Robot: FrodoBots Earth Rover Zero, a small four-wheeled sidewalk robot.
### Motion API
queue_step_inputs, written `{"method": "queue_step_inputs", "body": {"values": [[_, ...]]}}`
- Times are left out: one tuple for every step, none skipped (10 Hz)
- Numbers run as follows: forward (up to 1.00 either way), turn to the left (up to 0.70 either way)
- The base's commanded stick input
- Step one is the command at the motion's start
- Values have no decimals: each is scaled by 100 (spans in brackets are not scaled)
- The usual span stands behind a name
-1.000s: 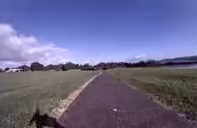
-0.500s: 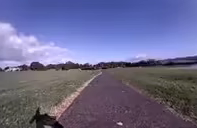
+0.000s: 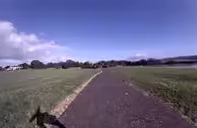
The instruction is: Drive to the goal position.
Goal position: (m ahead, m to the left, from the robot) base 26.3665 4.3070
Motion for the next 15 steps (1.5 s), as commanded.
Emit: {"method": "queue_step_inputs", "body": {"values": [[70,0],[70,0],[70,-1],[70,-2],[70,-14],[70,-14],[70,-14],[70,-14],[70,-14],[70,-14],[70,-14],[70,-11],[70,-8],[70,0],[70,0]]}}
